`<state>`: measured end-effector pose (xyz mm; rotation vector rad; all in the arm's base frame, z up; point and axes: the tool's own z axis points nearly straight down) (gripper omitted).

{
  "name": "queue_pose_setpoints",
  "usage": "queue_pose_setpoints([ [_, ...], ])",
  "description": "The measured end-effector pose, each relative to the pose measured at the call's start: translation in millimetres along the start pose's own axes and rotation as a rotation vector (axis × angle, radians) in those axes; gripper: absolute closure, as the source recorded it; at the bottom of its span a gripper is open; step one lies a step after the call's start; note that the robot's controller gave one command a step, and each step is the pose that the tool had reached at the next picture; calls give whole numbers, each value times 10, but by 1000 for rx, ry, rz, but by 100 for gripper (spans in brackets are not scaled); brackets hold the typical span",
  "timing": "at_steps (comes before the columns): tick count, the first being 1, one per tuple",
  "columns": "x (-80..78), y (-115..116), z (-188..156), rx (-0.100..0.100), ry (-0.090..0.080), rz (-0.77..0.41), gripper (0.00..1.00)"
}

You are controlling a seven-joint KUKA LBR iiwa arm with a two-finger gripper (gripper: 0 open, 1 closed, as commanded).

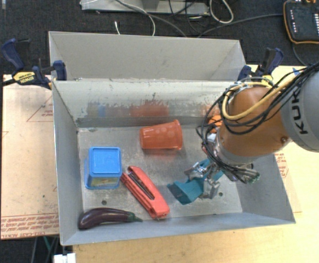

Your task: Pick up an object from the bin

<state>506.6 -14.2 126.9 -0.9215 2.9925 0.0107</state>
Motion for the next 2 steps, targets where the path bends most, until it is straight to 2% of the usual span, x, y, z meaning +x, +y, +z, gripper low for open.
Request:
queue_pose_setpoints([
  [1,-22,56,-132,-1,1,-36,100],
  [2,-7,46,-320,-3,1,155,100],
])
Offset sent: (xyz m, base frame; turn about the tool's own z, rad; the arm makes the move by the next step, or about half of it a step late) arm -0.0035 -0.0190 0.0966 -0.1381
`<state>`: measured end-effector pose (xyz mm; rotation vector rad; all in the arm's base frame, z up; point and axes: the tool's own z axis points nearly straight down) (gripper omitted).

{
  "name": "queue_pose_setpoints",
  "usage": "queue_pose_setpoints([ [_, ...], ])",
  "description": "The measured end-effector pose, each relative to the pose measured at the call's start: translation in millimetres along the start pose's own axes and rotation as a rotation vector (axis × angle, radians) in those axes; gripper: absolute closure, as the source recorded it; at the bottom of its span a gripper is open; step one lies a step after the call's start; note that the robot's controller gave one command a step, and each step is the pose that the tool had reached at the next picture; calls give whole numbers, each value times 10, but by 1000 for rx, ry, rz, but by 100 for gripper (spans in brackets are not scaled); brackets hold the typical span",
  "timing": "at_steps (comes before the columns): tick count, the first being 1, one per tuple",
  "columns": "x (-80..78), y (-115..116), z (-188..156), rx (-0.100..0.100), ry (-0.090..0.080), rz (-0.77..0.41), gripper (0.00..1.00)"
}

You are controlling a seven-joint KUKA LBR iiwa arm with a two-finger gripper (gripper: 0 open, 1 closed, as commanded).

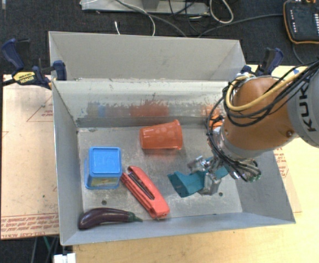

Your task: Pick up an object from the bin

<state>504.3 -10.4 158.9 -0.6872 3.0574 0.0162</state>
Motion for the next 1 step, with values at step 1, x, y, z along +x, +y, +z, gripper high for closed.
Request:
queue_pose_setpoints([
  [1,-252,-450,525,-4,5,-17,100],
])
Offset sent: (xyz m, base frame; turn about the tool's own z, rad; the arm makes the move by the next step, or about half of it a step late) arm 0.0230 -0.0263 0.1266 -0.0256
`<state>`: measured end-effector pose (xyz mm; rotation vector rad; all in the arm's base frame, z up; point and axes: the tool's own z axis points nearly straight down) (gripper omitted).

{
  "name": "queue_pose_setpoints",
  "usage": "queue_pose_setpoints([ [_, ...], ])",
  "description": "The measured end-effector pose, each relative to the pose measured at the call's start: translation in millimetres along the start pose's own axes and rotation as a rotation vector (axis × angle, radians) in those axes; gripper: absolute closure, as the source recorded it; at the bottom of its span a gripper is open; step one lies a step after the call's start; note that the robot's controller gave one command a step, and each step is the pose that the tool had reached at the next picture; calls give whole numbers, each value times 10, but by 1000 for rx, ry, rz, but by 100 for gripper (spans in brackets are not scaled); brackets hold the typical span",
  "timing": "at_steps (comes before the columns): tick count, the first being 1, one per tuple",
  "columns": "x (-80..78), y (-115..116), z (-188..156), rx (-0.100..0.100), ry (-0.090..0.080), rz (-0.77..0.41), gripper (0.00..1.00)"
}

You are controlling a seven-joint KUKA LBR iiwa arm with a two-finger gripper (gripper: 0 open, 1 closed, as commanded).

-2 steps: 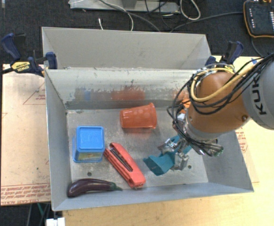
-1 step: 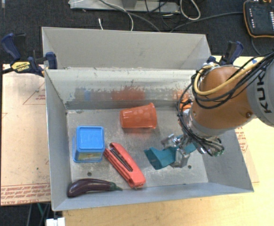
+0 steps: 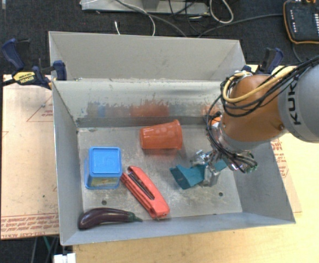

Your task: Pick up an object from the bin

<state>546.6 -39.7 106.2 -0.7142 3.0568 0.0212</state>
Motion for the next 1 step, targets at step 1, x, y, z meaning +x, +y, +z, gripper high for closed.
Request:
queue_pose_setpoints([
  [1,43,45,-187,-6,8,-1,100],
])
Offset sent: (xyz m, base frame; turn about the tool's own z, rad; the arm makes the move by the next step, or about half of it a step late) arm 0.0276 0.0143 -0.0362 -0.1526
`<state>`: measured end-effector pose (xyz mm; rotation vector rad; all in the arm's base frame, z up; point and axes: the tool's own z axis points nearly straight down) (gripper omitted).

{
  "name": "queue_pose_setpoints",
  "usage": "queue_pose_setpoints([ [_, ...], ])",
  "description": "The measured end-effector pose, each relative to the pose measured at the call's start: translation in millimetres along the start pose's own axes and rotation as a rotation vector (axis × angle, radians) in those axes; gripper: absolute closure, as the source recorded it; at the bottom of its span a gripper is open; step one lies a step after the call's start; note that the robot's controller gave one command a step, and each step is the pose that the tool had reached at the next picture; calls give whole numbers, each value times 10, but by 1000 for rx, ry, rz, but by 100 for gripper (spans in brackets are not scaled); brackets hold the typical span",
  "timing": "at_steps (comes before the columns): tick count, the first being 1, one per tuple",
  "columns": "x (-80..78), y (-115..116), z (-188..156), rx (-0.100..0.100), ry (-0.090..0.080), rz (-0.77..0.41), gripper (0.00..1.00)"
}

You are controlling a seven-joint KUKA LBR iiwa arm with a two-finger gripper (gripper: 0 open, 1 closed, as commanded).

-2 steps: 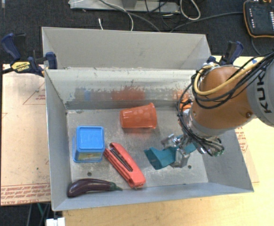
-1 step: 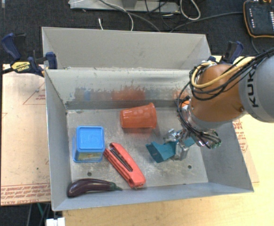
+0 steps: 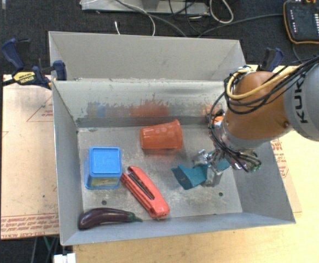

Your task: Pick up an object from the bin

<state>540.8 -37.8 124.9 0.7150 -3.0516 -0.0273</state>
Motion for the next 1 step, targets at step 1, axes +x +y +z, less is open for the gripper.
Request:
queue_pose_setpoints([
  [1,-95,-12,-315,8,-12,-26,100],
])
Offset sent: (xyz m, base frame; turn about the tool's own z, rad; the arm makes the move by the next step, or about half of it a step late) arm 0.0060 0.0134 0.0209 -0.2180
